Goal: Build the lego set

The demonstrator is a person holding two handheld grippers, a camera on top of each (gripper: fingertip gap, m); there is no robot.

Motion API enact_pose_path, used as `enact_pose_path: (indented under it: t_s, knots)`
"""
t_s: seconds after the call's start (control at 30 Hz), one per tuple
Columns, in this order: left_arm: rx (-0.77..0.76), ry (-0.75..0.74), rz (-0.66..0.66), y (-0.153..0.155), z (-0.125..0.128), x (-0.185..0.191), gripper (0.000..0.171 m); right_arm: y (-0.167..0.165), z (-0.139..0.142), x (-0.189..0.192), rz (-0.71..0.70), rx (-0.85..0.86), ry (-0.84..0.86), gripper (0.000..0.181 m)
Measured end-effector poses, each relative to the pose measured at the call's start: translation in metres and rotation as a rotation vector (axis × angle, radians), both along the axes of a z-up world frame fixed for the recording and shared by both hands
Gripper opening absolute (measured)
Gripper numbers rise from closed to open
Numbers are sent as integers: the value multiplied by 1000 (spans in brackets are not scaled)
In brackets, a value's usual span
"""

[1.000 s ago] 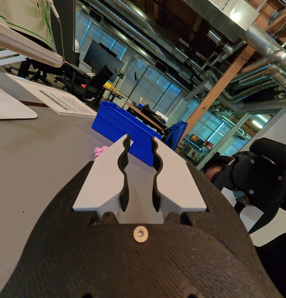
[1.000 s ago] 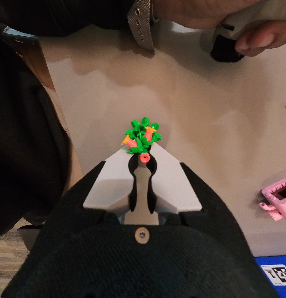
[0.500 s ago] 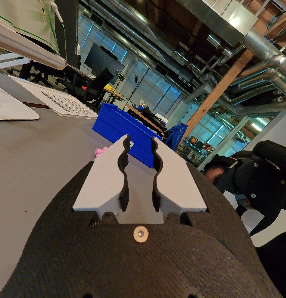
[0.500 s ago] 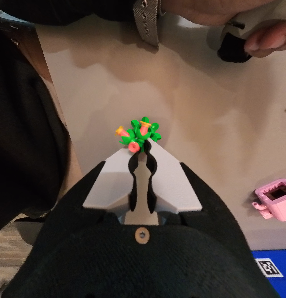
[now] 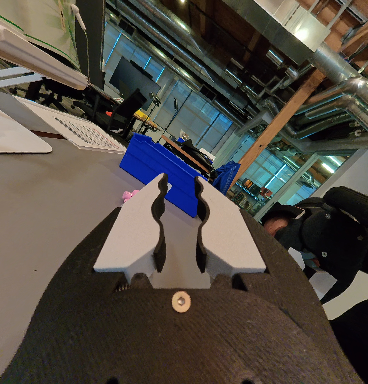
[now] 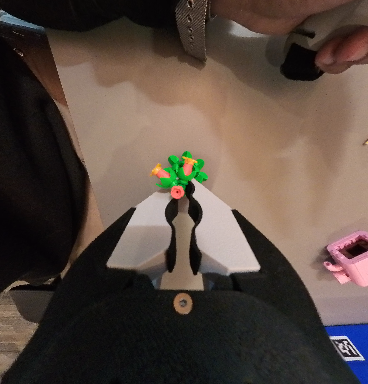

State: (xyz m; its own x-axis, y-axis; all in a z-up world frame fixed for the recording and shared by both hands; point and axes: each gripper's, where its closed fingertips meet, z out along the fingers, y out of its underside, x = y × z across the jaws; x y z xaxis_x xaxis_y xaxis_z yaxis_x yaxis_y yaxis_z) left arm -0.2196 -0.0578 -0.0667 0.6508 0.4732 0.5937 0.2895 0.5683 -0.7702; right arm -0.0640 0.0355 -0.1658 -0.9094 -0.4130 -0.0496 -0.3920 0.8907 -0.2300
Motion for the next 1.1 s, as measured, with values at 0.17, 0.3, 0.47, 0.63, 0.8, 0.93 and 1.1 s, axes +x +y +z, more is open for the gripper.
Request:
enact_pose_path:
  t_s: [0.17,0.3,0.47,0.63,0.8,0.93,1.1]
  knots:
    - [1,-2,3,-1,0,0,23,0,0,0,14,-6,11,1]
    - [0,-3,5,-1,-1,0,23,1,-1,0,23,-17,17,1]
    - [3,-4,6,-2,-1,0,23,4,-1,-1,13,-7,9,1]
    - [1,-4,6,-2,-1,0,23,4,-2,-2,17,-15,20,2]
    - [2,-6,5,-2,-1,0,23,4,-1,-2,-9,-18,-18,1]
    - [2,-8,7,-3,-1,-1,23,4,-1,-2,-10,-42,-33,2]
    - [-1,-12,2,-1,-3,-1,23,2,-1,-3,17,-85,8,3]
